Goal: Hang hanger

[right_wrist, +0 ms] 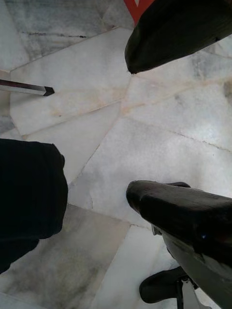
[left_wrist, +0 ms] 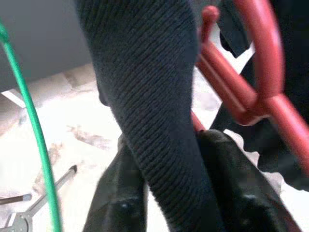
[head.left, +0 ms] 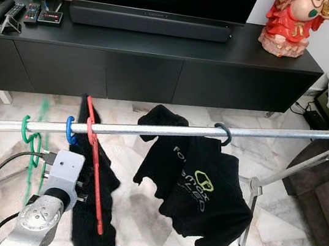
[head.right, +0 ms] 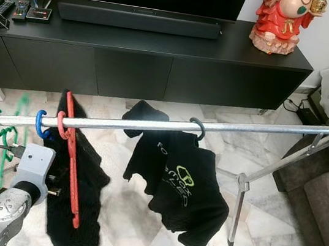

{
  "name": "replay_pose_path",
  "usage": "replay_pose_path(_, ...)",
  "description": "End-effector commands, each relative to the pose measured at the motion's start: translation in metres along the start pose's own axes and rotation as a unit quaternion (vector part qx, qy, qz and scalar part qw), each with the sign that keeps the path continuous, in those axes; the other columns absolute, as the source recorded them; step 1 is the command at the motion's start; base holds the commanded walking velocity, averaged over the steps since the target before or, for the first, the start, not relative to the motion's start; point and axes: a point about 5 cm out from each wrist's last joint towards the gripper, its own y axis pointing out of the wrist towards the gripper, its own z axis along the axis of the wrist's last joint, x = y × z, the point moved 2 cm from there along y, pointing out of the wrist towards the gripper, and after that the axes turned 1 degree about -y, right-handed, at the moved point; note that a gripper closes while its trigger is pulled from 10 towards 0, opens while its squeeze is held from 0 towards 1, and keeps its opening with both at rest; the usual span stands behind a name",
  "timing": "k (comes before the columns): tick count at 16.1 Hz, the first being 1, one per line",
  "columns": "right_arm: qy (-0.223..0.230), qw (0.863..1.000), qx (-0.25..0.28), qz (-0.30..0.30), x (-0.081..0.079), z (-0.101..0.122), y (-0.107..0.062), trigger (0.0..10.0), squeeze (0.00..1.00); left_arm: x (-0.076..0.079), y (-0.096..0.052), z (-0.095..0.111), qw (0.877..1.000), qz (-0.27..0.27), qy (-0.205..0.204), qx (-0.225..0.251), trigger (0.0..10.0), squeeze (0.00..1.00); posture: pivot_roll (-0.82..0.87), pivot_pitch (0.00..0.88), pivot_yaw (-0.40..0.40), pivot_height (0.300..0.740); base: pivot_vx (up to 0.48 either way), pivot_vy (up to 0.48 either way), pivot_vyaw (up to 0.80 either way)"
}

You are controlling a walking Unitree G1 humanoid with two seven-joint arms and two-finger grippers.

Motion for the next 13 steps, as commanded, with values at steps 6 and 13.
replay_pose_path(6,0.002,1.000,-0.018,-0.004,0.0022,-0.0102,-0.0015,10.0,0.00,-0.0014,-0.0005,-0.0048,1.000,0.024,0.010,-0.006,0.0,0.00,0.01,0.212,-0.108,0.740,0.000,0.000,0.00)
replay_pose_path(13,0.001,1.000,-0.020,-0.001,0.0003,-0.0123,-0.0019,10.0,0.00,0.0043,-0.0092,-0.0058,0.999,0.020,-0.027,0.004,0.0,0.00,0.02,0.186,-0.096,0.740,0.000,0.000,0.00)
